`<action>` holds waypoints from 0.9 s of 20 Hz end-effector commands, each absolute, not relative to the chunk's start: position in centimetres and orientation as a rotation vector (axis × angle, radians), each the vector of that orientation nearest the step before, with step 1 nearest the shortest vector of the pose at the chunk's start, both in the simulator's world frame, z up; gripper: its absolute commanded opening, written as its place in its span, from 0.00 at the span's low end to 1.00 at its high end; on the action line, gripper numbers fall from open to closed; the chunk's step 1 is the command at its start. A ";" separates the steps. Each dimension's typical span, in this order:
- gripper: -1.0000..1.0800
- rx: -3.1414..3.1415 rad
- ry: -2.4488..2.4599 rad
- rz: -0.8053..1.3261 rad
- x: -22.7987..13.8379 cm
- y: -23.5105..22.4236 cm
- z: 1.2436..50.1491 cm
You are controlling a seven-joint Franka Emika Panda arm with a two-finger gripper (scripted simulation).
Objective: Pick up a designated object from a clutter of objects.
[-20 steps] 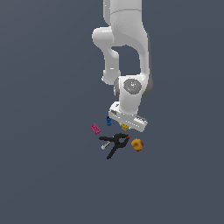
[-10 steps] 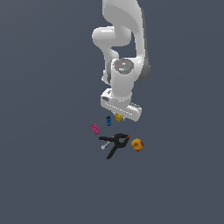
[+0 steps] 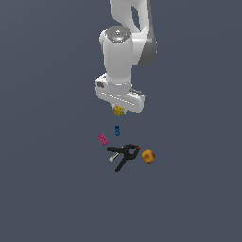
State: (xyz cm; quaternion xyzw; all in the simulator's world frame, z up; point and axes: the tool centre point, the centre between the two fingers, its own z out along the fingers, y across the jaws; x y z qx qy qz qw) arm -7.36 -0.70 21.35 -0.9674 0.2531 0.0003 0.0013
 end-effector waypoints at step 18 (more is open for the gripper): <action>0.00 -3.038 0.796 0.001 -10.5 -8.5 36.4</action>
